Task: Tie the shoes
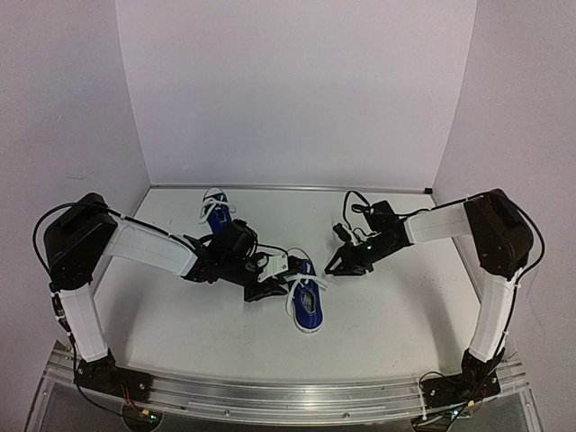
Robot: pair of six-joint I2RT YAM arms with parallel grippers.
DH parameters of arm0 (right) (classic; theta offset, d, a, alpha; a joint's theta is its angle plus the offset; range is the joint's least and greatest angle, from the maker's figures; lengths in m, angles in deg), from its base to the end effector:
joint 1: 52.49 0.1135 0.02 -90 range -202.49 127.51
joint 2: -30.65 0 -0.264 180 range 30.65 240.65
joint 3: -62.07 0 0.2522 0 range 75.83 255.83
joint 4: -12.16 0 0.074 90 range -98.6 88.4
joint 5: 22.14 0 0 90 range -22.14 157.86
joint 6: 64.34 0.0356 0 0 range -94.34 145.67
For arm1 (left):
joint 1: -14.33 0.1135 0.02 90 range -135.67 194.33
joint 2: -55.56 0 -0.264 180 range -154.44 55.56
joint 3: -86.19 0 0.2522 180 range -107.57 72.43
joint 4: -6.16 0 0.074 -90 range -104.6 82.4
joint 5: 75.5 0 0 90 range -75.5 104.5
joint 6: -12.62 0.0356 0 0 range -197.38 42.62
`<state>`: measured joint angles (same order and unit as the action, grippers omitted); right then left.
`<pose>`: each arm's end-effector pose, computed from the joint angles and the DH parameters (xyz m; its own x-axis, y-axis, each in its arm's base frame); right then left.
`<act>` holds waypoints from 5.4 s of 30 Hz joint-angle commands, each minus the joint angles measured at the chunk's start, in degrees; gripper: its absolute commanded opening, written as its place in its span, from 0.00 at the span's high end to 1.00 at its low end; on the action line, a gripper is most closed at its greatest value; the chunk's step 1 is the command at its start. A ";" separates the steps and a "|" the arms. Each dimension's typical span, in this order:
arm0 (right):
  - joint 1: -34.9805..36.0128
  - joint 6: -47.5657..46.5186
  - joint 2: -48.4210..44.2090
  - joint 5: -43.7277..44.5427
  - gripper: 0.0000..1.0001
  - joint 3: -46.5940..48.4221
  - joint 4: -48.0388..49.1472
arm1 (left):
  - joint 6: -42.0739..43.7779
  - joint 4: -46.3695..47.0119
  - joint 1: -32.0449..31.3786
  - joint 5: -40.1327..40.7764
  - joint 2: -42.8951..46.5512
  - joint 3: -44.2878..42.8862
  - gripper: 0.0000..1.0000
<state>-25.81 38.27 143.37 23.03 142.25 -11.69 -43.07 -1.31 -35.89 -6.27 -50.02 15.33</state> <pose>0.3368 0.1973 0.1387 -0.8718 -0.2648 -0.4120 -0.4886 0.5290 0.6938 0.2320 -0.2983 0.1521 0.1449 0.6497 -0.7462 0.9746 0.0365 0.2209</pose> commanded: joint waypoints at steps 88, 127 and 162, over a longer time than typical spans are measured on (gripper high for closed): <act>5.14 -4.78 -2.25 0.50 1.00 4.12 -3.39 | 1.88 3.49 3.75 5.67 4.21 -1.14 0.59; 5.15 -4.28 -2.06 1.98 1.00 4.90 -4.09 | 1.27 -2.71 3.46 -5.46 -7.08 -13.15 0.70; 12.07 -2.02 2.60 -0.97 1.00 5.15 -2.28 | -4.40 2.09 4.73 -4.08 -8.27 -10.08 1.00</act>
<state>-15.07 35.52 147.86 21.96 147.29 -15.84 -45.81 -5.89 -31.69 -10.93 -60.74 3.45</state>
